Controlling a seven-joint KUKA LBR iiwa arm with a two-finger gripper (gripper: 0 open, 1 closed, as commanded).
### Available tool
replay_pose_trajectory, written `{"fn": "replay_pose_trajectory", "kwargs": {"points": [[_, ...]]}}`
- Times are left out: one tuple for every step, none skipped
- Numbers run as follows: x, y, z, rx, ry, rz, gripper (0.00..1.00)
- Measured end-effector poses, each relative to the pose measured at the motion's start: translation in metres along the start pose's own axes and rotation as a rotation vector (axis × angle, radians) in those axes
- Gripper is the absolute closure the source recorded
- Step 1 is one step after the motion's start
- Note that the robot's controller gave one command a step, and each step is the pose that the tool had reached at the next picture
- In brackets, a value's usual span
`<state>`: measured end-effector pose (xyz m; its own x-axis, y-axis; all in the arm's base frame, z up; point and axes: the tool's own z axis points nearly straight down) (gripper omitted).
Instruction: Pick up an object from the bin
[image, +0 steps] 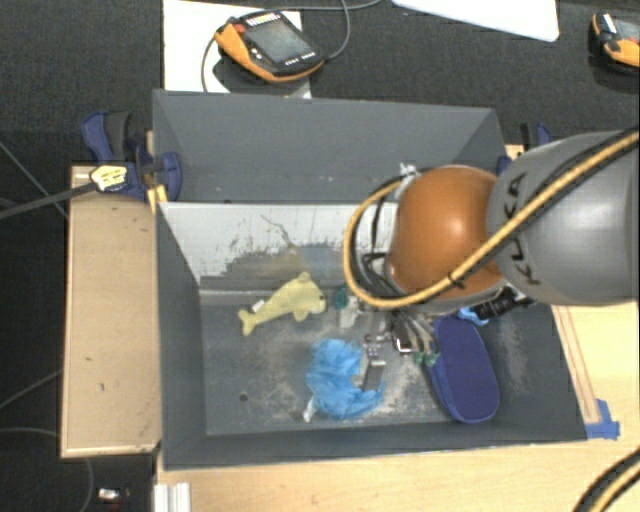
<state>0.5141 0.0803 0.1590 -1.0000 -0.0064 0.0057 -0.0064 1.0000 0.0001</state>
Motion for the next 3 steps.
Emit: {"fn": "replay_pose_trajectory", "kwargs": {"points": [[-0.002,0.0,-0.004,0.0,-0.007,0.003,0.0],[0.022,0.022,0.087,-0.003,-0.008,0.09,0.0],[0.031,0.027,0.054,-0.003,-0.016,0.164,0.0]]}}
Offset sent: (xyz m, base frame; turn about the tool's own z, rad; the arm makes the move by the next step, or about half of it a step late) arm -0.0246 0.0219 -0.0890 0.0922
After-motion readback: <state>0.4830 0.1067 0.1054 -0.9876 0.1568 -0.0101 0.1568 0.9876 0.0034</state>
